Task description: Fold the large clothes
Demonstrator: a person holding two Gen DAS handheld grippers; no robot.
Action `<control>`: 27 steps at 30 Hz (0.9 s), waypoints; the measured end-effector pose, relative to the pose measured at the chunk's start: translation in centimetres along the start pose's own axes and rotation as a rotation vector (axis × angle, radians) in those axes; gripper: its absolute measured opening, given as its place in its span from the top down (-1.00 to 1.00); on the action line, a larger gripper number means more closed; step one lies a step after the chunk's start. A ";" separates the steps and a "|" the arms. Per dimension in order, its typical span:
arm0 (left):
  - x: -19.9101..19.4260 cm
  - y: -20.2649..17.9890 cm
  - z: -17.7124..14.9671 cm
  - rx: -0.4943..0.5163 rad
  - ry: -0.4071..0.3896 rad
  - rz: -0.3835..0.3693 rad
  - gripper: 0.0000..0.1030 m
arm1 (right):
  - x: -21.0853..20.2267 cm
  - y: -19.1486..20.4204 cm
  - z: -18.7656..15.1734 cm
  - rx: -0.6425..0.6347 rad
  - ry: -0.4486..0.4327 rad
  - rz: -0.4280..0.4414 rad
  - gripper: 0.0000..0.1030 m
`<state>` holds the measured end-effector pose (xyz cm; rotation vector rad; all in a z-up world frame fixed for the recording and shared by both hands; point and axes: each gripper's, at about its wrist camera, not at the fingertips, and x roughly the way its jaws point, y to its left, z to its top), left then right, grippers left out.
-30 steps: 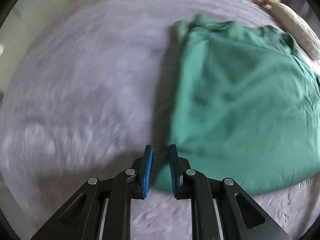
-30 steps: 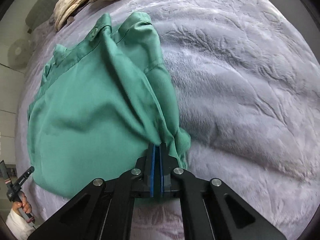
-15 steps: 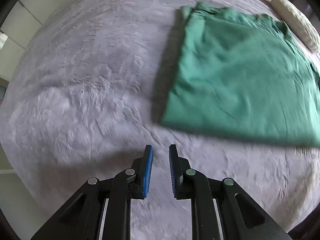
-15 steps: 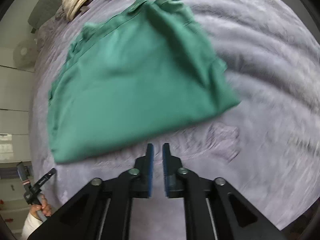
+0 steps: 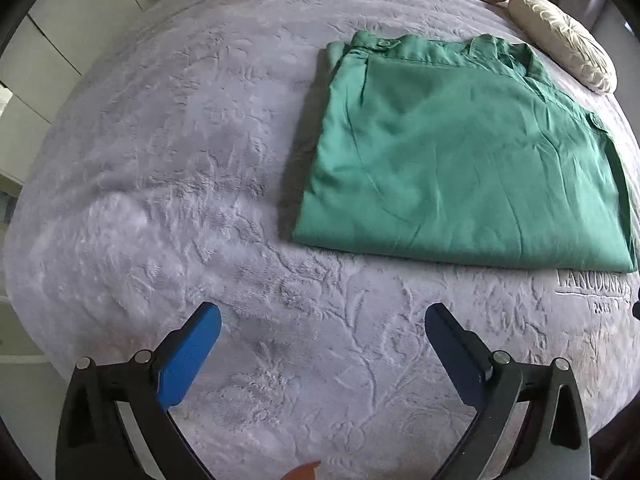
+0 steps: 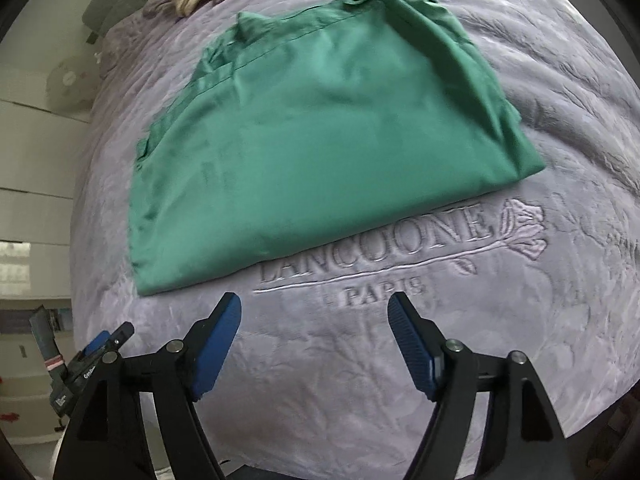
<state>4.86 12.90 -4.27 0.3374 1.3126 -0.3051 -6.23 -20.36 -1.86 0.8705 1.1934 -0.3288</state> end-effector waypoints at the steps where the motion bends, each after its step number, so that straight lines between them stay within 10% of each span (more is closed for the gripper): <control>1: -0.2 0.1 0.0 -0.007 -0.003 0.003 -0.98 | 0.0 0.4 -0.1 -0.005 0.000 -0.001 -0.56; 5: 0.8 0.9 1.1 0.003 0.012 -0.004 -0.98 | 0.2 2.2 -0.7 -0.041 -0.008 -0.002 -1.00; 27: 2.0 2.9 1.3 0.028 0.042 -0.052 -0.98 | 5.8 5.6 -3.8 0.102 0.145 0.190 -1.00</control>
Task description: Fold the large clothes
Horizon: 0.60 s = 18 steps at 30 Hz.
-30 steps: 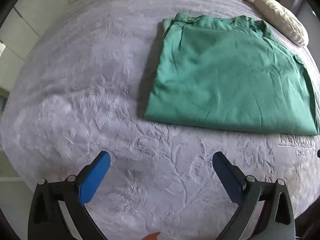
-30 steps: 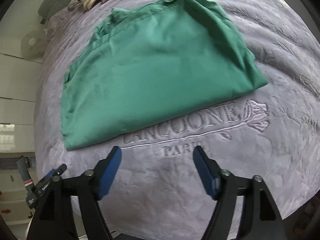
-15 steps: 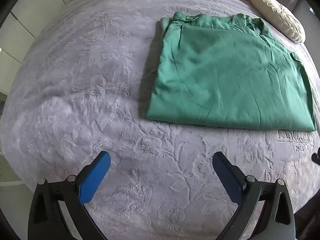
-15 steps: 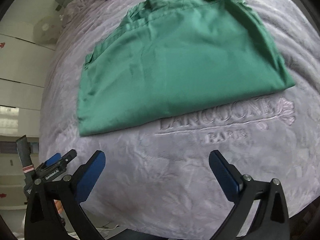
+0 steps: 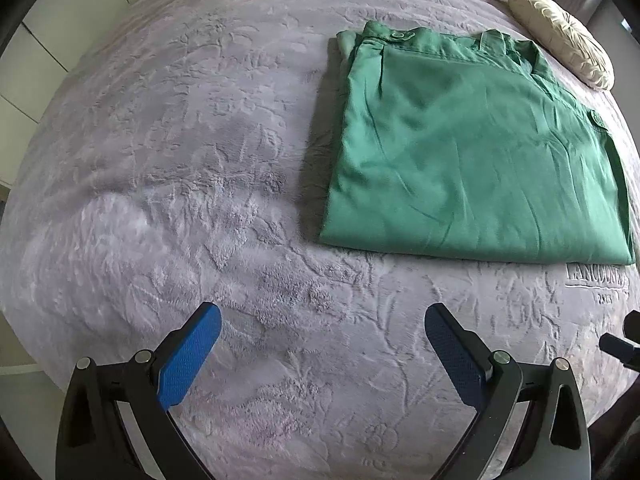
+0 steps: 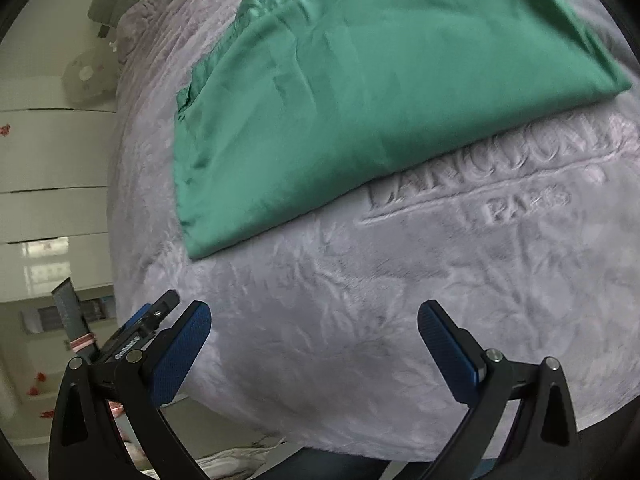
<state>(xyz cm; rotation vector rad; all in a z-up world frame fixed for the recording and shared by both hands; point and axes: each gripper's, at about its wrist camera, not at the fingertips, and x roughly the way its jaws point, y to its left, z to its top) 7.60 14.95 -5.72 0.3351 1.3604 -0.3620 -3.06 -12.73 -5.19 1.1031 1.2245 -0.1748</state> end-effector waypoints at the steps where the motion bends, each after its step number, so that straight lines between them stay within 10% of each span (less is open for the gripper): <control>1: 0.1 0.0 0.0 0.003 0.001 0.000 -0.98 | 0.2 0.0 0.0 0.008 0.000 0.002 -1.00; 18: 3.2 2.8 2.6 0.001 -0.024 -0.130 -0.98 | 7.0 1.4 1.0 0.099 0.021 0.309 -1.00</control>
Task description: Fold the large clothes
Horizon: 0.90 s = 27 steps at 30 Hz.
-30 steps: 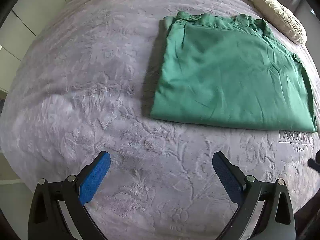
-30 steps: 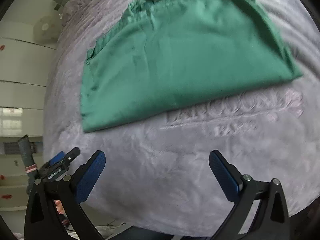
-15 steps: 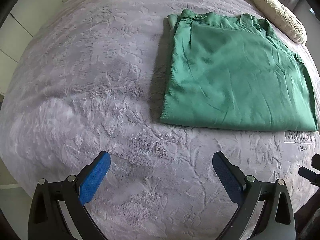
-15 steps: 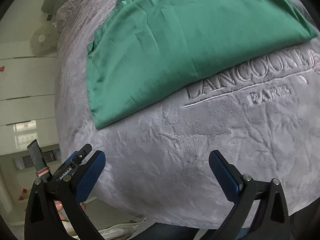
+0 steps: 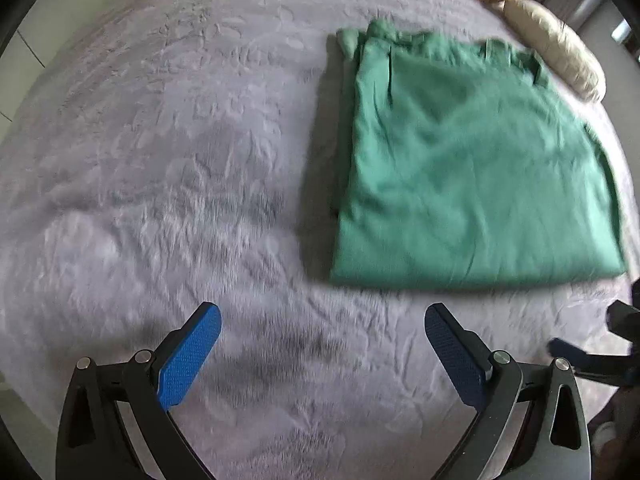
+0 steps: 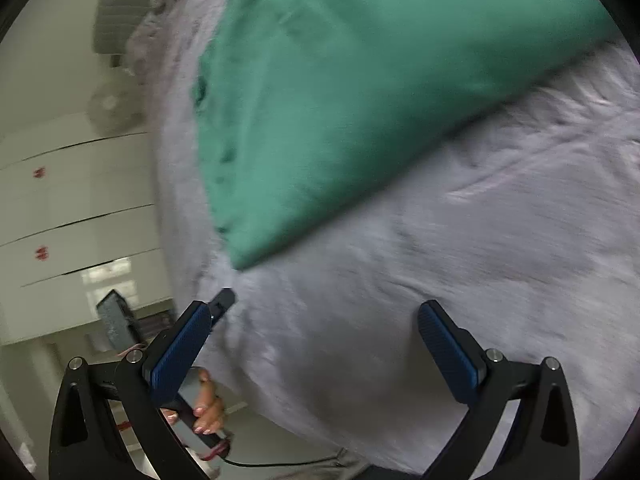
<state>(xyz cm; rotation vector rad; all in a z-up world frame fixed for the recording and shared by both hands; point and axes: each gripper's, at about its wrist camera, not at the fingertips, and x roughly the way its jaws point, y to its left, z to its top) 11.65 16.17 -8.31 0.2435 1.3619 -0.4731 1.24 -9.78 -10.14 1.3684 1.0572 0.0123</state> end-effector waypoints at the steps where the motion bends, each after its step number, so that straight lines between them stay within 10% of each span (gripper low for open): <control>1: 0.0 0.4 0.5 -0.004 -0.013 -0.021 -0.98 | 0.6 0.6 0.3 -0.015 -0.005 0.034 -1.00; 19: 4.3 3.4 6.3 -0.141 -0.016 -0.331 -0.98 | 7.3 1.7 4.1 0.085 -0.126 0.200 -0.94; 20: 4.5 3.4 6.6 -0.144 -0.005 -0.356 -0.98 | 7.3 1.5 4.1 0.093 -0.128 0.200 -0.87; 24: 5.3 3.0 7.2 -0.126 0.024 -0.401 -0.98 | 7.5 0.5 4.3 0.131 -0.083 0.230 0.78; 27: 6.1 2.2 8.0 -0.107 0.046 -0.443 -0.98 | 6.3 1.6 4.8 0.080 -0.089 0.298 0.79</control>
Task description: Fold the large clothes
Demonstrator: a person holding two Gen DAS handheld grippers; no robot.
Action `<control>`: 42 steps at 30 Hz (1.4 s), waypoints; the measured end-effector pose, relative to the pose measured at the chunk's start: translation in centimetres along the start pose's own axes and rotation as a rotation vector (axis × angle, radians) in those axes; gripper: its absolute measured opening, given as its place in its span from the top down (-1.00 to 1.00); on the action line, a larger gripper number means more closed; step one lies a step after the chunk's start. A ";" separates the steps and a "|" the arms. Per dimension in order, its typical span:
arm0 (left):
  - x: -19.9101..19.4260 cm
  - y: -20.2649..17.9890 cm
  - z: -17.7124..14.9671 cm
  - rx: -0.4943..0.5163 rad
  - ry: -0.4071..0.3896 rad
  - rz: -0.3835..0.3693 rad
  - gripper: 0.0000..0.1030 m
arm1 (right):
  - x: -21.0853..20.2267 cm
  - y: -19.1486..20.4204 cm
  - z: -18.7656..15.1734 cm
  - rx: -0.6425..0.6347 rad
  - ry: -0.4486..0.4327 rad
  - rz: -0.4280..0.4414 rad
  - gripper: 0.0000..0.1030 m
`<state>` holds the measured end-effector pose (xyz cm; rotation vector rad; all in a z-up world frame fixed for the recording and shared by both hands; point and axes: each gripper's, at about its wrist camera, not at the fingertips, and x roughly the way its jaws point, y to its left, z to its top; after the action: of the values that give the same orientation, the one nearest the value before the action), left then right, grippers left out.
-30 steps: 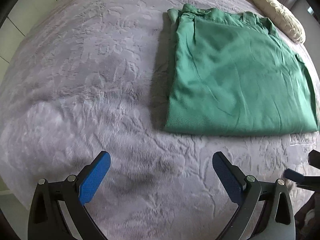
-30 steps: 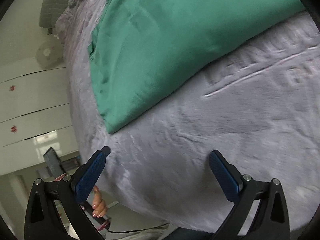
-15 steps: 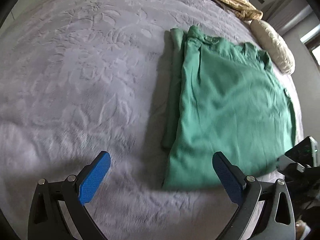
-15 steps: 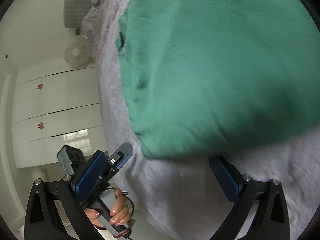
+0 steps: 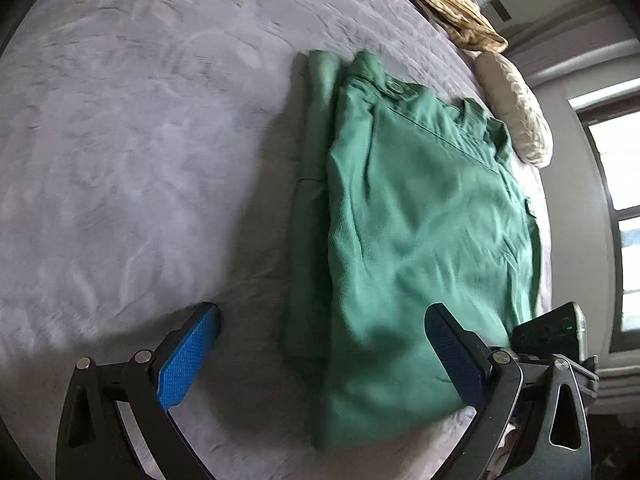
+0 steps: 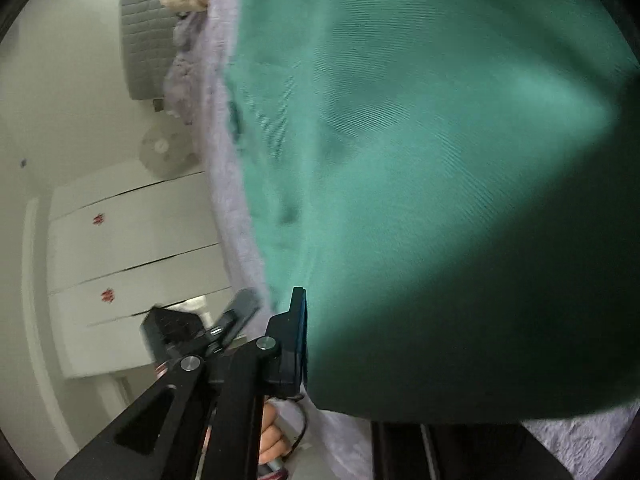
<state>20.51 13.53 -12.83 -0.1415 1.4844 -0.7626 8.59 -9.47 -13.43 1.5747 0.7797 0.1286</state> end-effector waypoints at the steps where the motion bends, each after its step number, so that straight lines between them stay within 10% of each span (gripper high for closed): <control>1: 0.3 -0.1 0.4 0.000 0.015 -0.036 -0.98 | -0.4 0.7 0.1 -0.020 0.000 0.025 0.79; 6: 1.8 -0.8 2.9 -0.054 0.060 -0.250 -0.98 | -2.3 3.3 0.6 -0.108 0.010 0.082 0.79; 10: 3.6 -2.8 3.5 -0.037 0.091 -0.229 -0.98 | -2.3 3.5 0.5 -0.135 0.029 0.047 0.79; 14: 5.4 -4.9 3.0 0.063 0.134 -0.071 0.09 | -1.5 2.3 -0.2 -0.145 0.081 -0.028 0.79; 20: 4.5 -7.1 2.7 0.122 0.084 0.014 0.59 | -3.7 1.2 -0.8 -0.220 0.224 -0.206 0.71; 29: 0.5 -14.4 3.0 0.235 -0.057 -0.015 0.67 | -14.9 2.2 6.0 -0.434 -0.069 -0.504 0.71; 32: 0.1 -18.3 3.0 0.290 -0.077 -0.026 0.67 | -14.2 -0.8 7.8 -0.406 -0.040 -0.566 0.73; 42: 4.6 -33.9 2.2 0.484 -0.038 -0.055 0.67 | -19.7 -5.2 8.2 -0.318 -0.030 -0.320 0.76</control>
<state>9.55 -15.56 1.52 0.1694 1.2262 -1.1348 -4.30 -27.31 -12.67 1.1357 0.9288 -0.0058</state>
